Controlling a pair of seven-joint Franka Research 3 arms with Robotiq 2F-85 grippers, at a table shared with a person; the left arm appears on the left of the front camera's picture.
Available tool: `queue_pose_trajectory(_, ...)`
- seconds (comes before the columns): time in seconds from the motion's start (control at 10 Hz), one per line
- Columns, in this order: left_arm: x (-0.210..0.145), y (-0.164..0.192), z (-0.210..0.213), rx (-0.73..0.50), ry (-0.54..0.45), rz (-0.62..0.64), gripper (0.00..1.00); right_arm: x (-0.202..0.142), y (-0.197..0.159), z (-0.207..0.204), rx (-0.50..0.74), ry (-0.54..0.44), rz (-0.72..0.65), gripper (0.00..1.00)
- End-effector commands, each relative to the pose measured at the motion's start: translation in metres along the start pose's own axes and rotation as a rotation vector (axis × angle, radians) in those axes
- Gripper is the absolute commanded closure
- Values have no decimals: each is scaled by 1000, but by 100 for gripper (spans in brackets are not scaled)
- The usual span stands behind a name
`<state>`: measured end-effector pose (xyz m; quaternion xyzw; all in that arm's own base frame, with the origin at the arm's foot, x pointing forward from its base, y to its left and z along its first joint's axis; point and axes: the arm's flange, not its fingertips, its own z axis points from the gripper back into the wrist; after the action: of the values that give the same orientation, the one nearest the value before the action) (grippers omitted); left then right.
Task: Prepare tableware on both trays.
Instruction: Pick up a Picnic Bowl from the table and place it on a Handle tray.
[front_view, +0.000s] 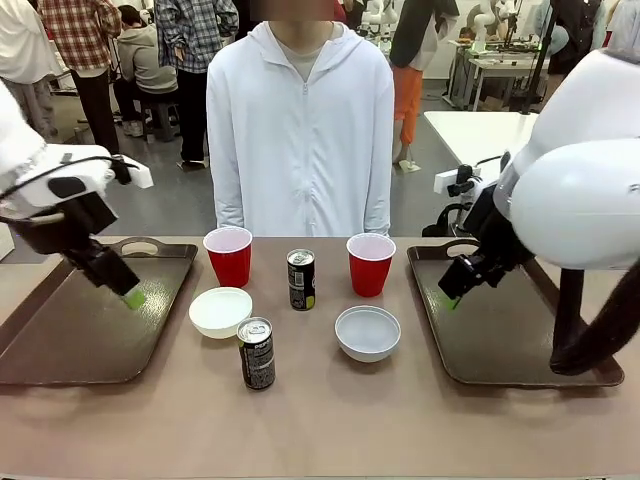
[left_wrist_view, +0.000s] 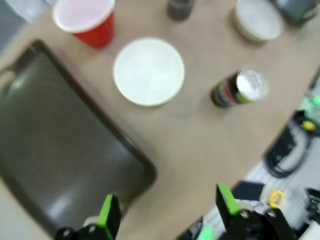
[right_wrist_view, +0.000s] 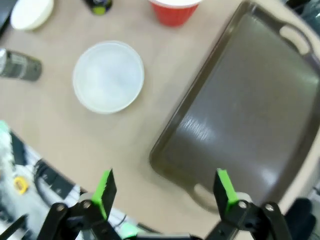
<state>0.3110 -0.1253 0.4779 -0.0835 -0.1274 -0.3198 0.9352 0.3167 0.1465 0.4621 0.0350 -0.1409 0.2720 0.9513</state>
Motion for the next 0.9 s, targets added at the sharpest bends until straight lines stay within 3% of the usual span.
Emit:
queue_pose_trajectory(0.0, -62, 3, -30, -51, -25, 131, 0, -92, 4, -44, 66, 14, -64, 0)
queue_pose_trajectory(0.2, -55, 27, -35, -69, -102, 203, 0, -83, -22, -57, 107, 156, -152, 0)
queue_pose_trajectory(0.3, -58, 44, -36, -147, -126, 240, 0, -88, -42, -59, 158, 147, -197, 0)
queue_pose_trajectory(0.6, -100, 114, -26, -490, -200, 359, 0, -143, -122, -54, 390, 12, -453, 0)
queue_pose_trajectory(0.8, -135, 150, -18, -585, -226, 379, 0, -190, -152, -45, 493, -97, -541, 0)
